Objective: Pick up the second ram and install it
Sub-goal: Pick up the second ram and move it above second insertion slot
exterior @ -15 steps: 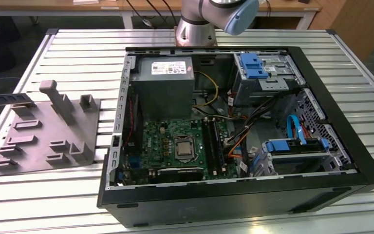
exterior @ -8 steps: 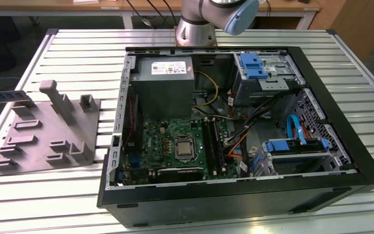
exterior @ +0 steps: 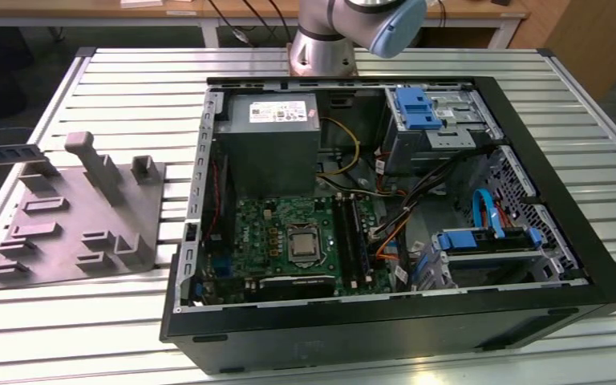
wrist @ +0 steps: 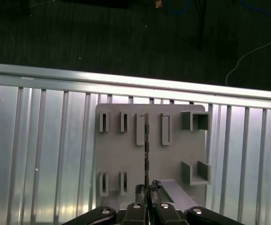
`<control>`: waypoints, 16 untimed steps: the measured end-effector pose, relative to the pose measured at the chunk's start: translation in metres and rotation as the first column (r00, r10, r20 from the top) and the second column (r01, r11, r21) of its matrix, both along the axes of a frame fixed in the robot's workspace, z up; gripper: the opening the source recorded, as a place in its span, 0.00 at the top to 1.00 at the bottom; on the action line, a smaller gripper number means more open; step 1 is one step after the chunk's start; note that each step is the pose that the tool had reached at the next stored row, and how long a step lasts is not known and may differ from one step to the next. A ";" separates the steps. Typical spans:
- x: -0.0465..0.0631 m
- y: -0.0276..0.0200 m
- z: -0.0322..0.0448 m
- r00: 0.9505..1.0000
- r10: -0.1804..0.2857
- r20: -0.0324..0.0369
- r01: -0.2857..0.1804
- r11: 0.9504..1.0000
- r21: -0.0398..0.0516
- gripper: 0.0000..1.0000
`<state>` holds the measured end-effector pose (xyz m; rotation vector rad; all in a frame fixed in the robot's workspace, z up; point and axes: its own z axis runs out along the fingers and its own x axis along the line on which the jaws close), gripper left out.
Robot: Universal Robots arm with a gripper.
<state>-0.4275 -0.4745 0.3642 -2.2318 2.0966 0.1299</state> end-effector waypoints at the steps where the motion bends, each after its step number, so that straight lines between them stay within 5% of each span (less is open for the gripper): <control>1: 0.000 0.0000 0.0009 1.000 0.000 0.000 0.000 1.000 0.001 0.86; 16: 0.000 0.0000 0.0135 1.000 0.000 0.000 0.000 1.000 0.012 0.86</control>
